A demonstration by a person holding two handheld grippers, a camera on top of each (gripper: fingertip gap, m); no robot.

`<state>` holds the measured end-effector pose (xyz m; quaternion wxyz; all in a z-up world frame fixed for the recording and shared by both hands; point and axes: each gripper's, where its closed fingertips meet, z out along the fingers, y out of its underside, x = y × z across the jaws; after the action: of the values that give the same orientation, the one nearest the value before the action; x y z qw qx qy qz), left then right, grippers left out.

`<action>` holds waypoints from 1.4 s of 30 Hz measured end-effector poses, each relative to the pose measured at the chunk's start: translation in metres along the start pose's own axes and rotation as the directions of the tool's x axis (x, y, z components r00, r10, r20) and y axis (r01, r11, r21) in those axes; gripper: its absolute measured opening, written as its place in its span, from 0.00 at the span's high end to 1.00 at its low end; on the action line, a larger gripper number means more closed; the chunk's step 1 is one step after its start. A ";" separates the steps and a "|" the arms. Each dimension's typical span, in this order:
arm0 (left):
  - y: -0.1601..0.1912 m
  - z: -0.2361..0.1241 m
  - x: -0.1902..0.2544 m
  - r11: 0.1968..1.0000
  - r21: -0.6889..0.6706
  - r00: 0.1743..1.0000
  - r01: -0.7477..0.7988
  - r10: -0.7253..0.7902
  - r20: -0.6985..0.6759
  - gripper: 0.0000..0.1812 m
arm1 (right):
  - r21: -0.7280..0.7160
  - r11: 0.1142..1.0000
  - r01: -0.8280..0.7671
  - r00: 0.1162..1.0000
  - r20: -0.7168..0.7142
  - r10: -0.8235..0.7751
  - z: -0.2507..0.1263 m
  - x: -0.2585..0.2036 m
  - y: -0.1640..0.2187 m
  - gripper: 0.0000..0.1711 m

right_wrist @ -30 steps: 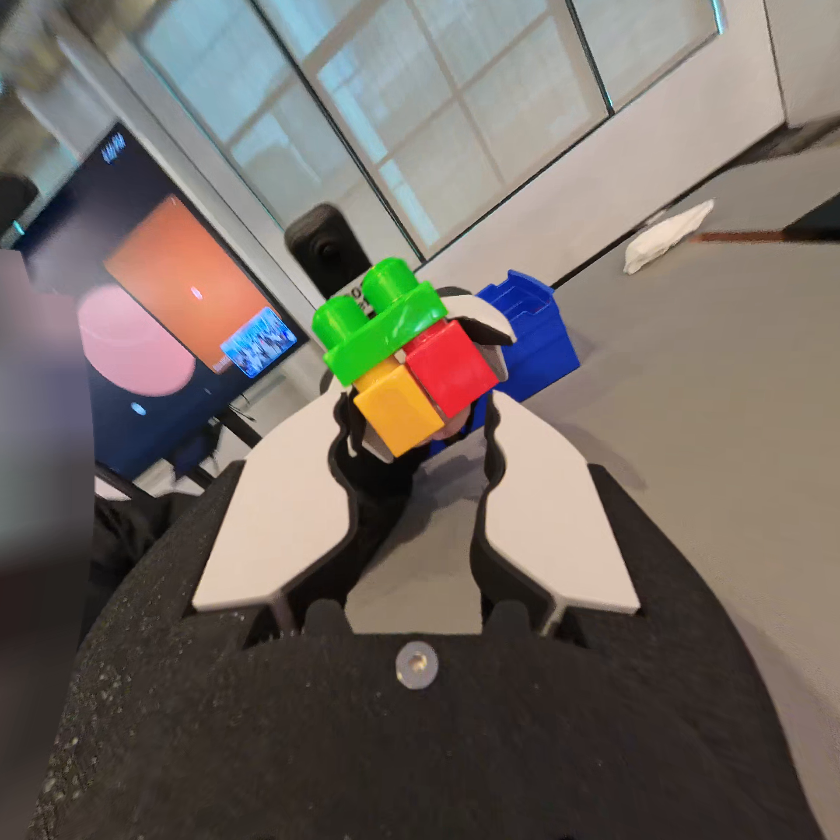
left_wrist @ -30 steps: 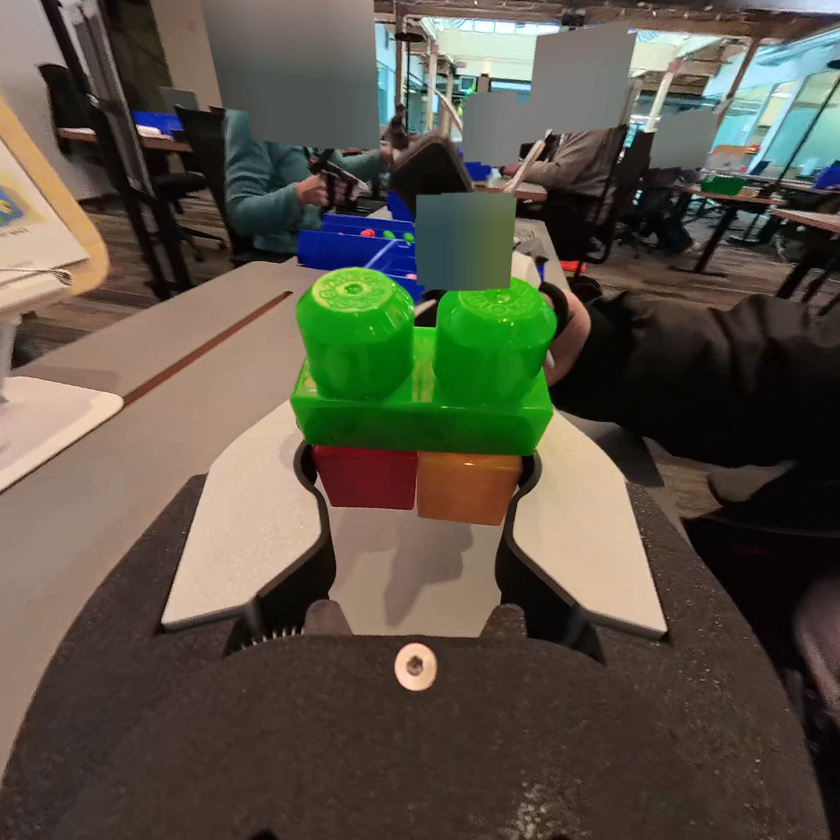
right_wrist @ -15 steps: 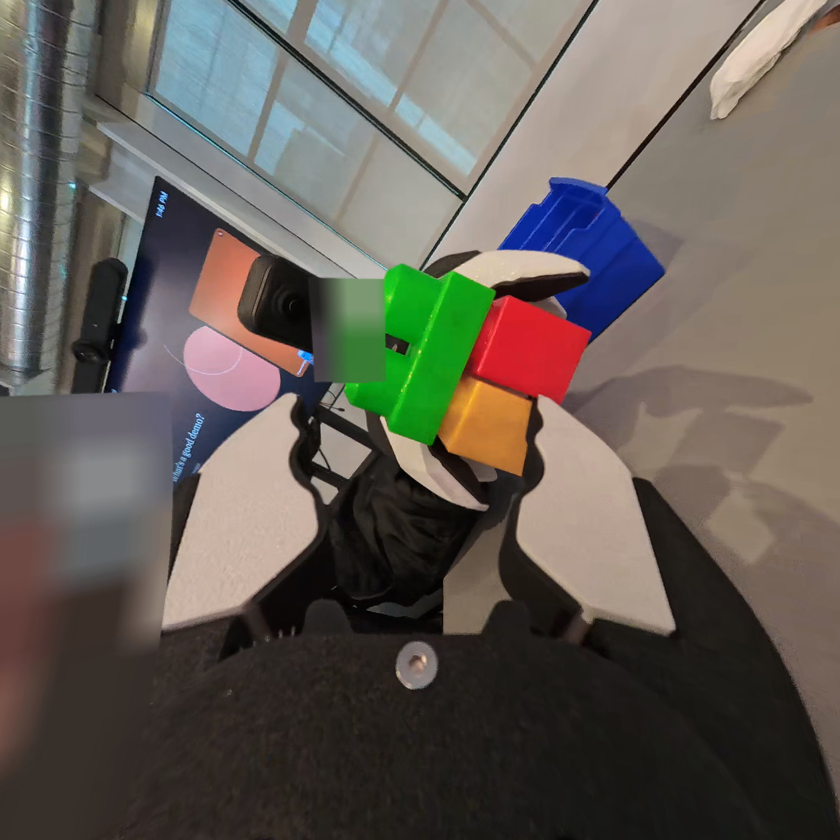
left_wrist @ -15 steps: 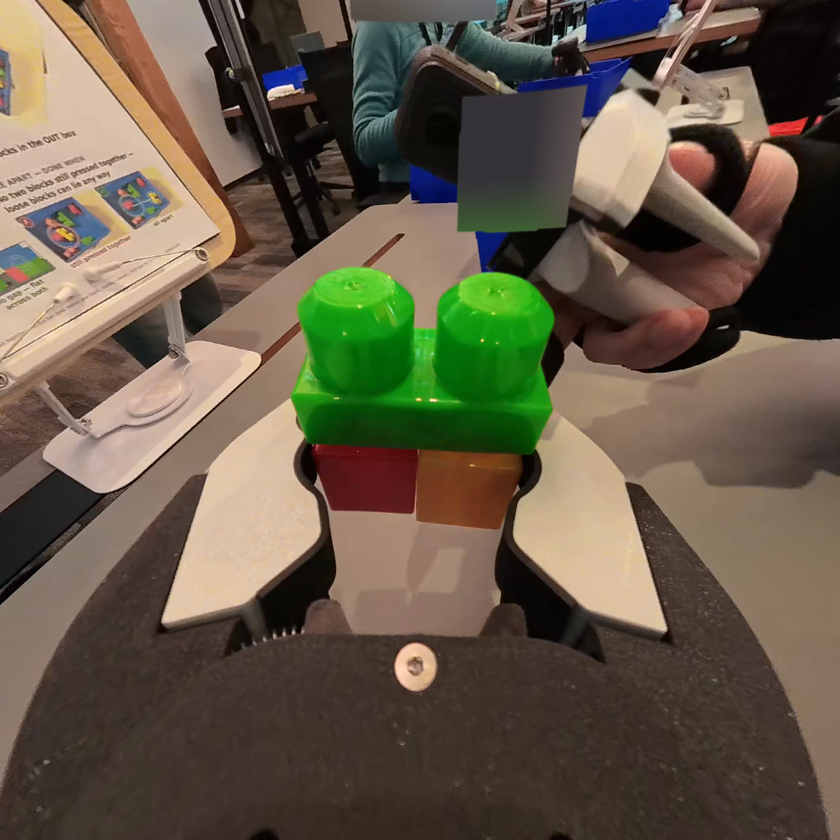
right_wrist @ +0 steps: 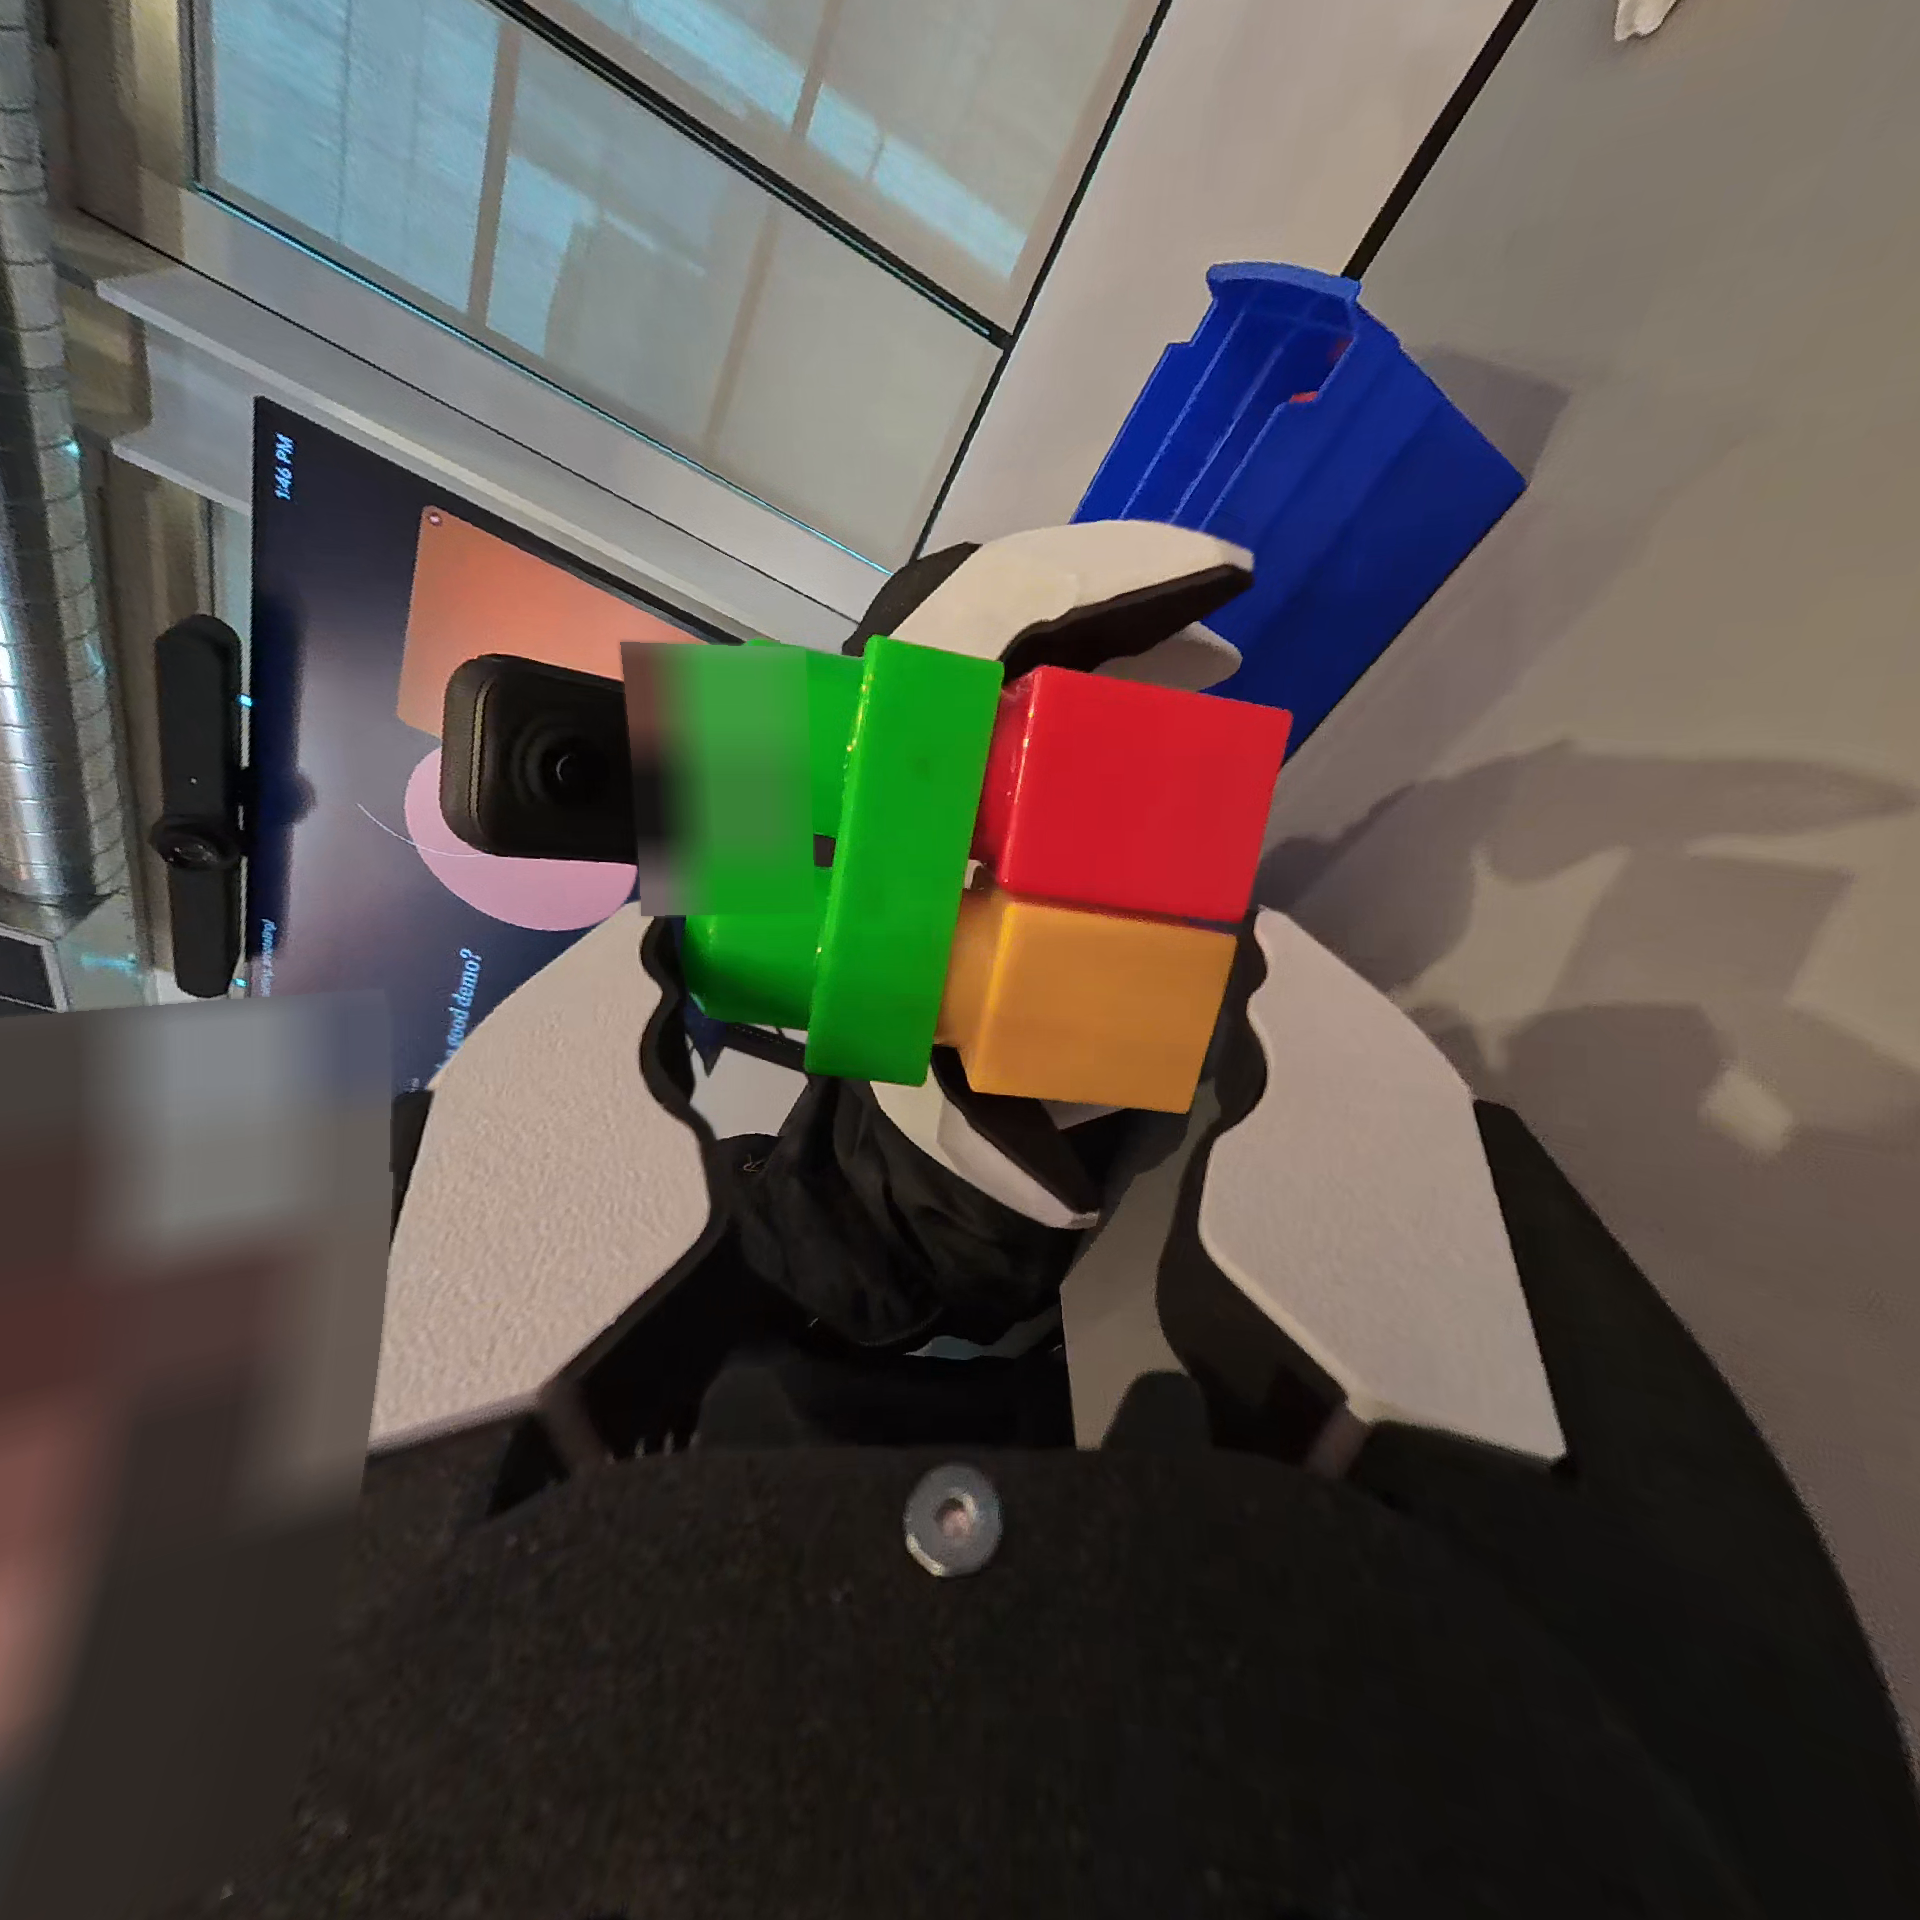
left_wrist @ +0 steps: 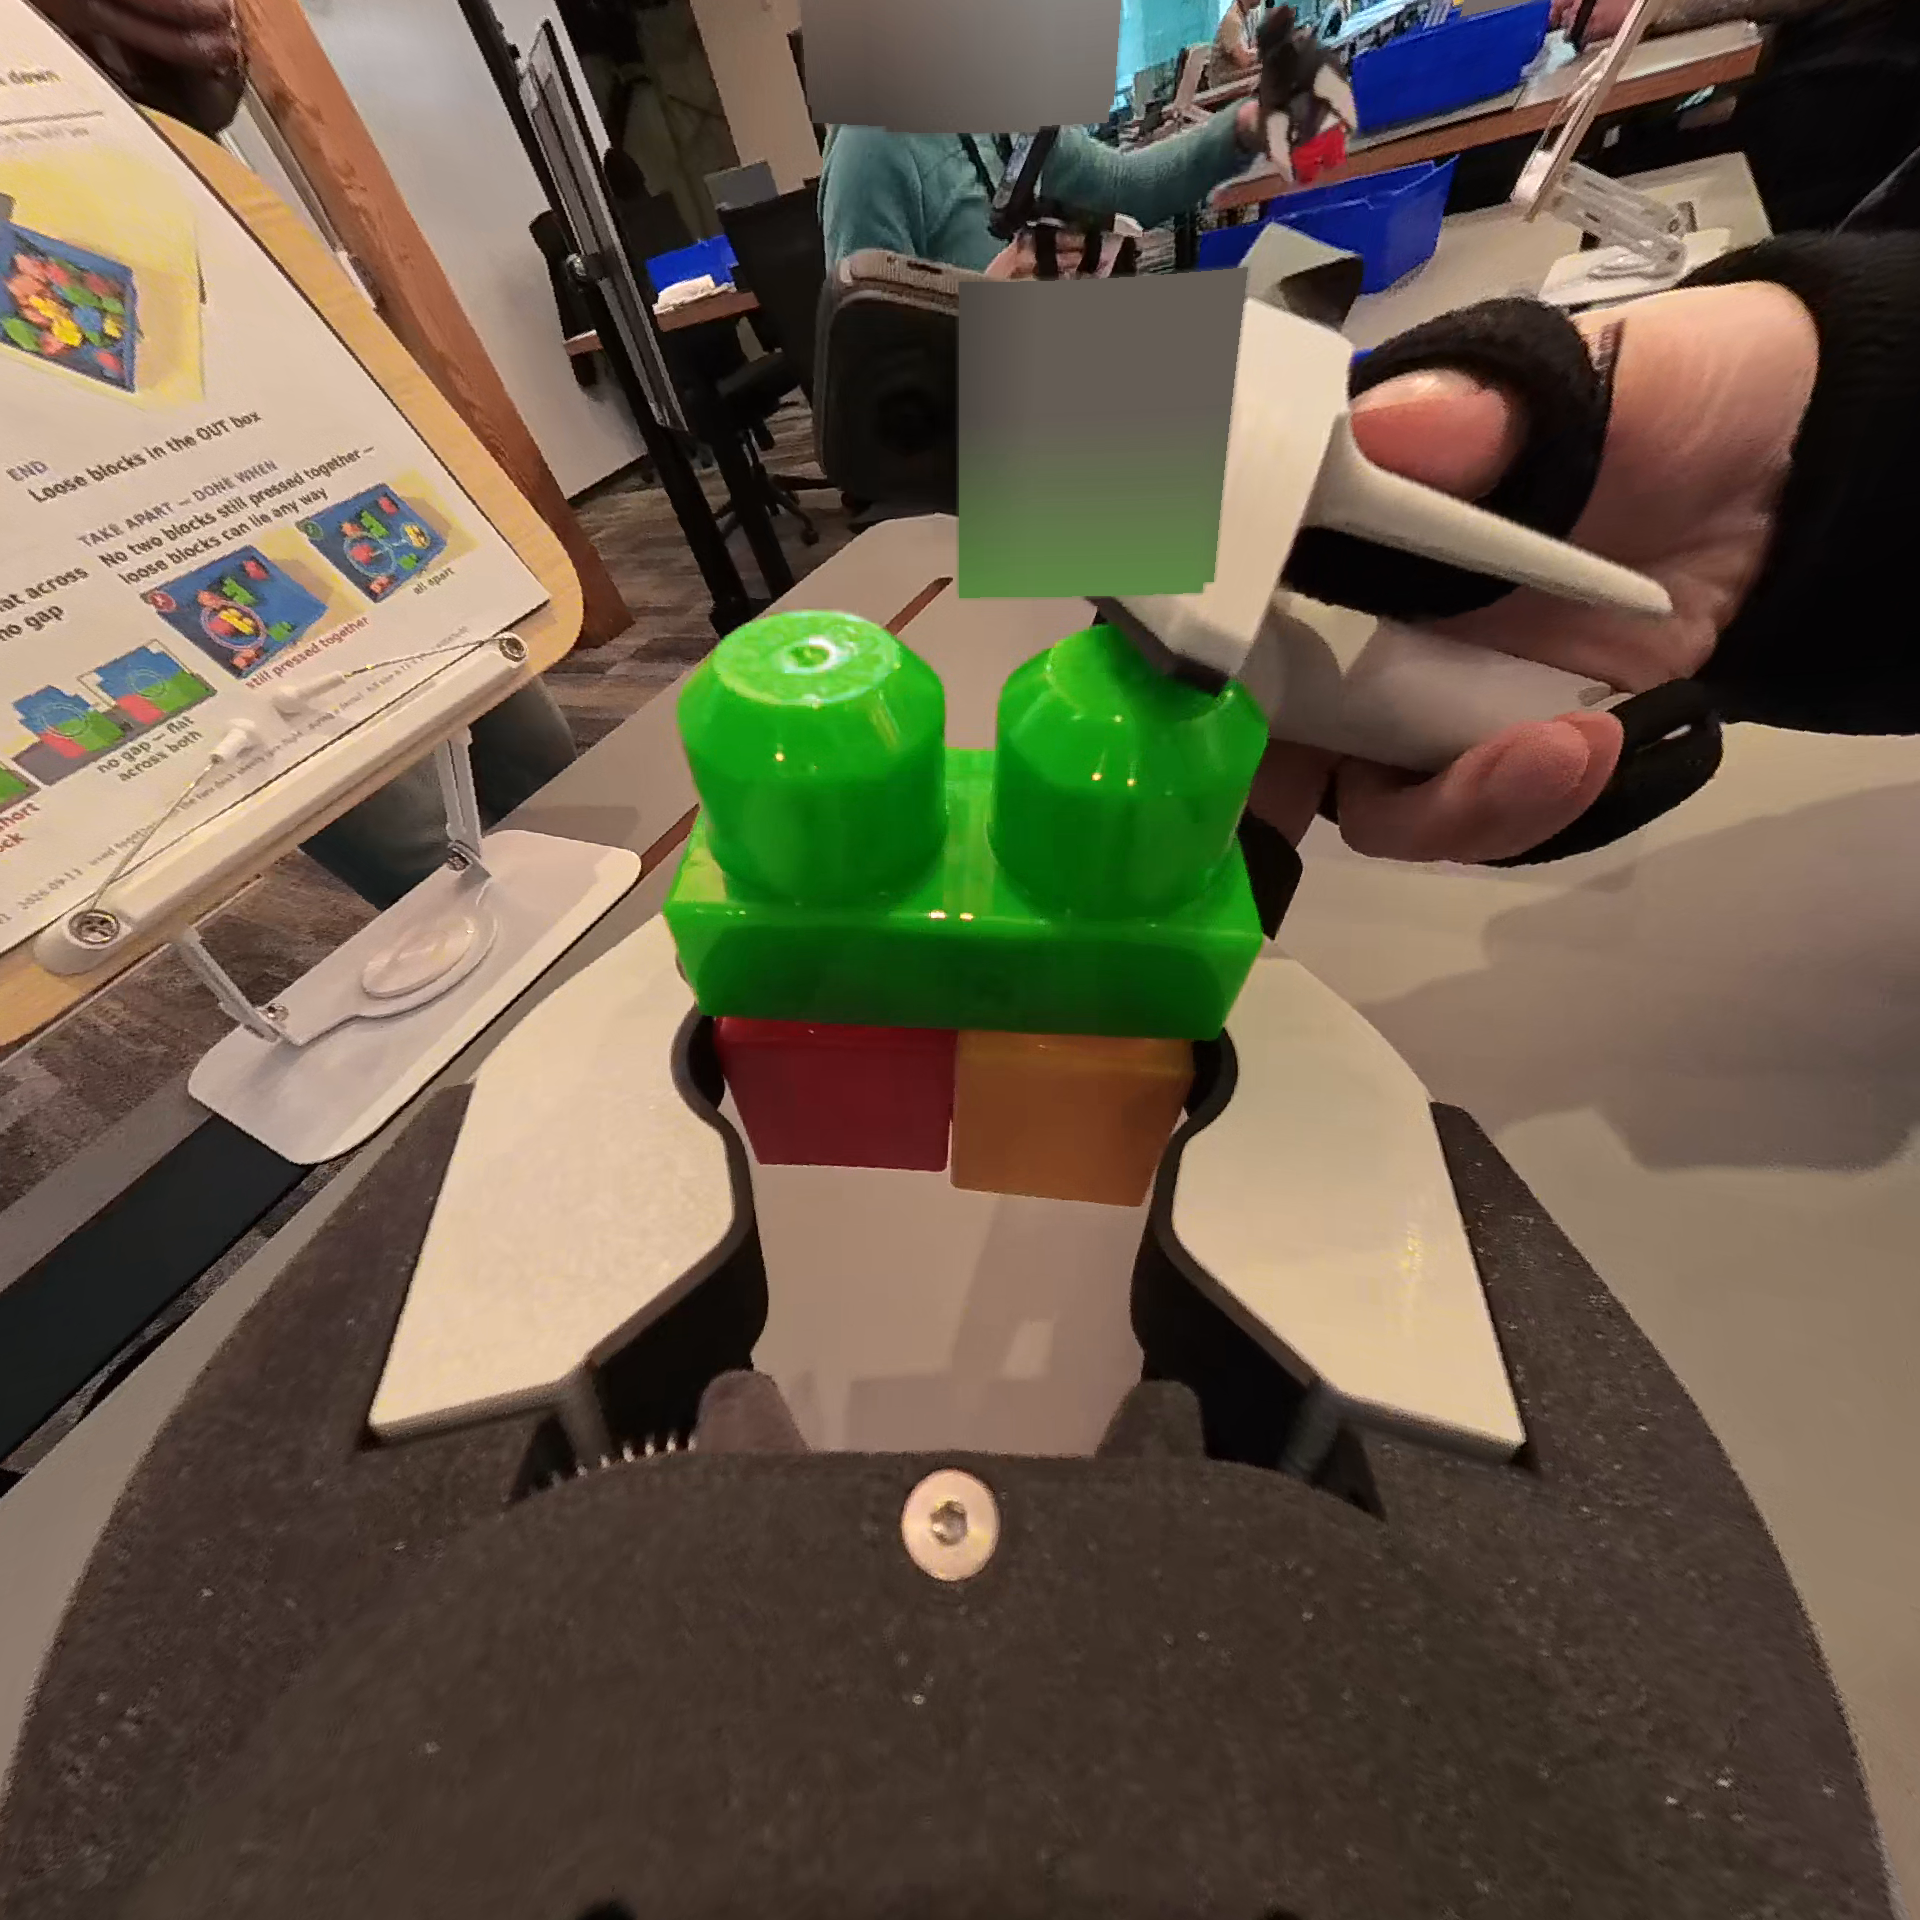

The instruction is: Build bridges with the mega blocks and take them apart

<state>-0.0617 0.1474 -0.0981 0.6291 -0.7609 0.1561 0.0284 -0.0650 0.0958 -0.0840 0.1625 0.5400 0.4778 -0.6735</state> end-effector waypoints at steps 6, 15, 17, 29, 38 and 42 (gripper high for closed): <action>0.006 0.004 0.001 0.998 -0.043 0.999 -0.046 0.046 0.016 0.51 | -0.025 1.000 -0.012 0.999 -0.031 0.011 0.000 0.002 0.001 0.37; 0.005 0.003 -0.001 0.998 -0.030 0.998 -0.061 0.062 0.032 0.51 | -0.035 0.999 0.008 0.999 -0.052 -0.009 0.004 0.008 0.000 0.42; 0.005 0.002 -0.001 0.997 -0.023 0.997 -0.069 0.069 0.036 0.51 | -0.039 0.999 0.021 0.998 -0.060 -0.023 0.004 0.008 0.001 0.42; 0.001 0.002 0.000 0.996 0.015 0.995 -0.088 0.087 0.047 0.51 | -0.049 0.997 0.060 0.996 -0.067 -0.064 0.003 0.007 0.001 0.44; -0.001 0.002 -0.003 0.996 0.021 0.994 -0.091 0.090 0.068 0.51 | -0.041 0.995 0.091 0.994 -0.065 -0.093 0.004 0.007 0.000 0.44; -0.004 -0.002 -0.006 0.996 0.038 0.994 -0.085 0.082 0.076 0.51 | -0.028 0.997 0.077 0.996 -0.040 -0.078 0.008 0.004 -0.003 0.45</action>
<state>-0.0670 0.1469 -0.0926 0.6484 -0.7389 0.1651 0.0798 -0.0733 0.0916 -0.0870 0.1336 0.5328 0.5105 -0.6616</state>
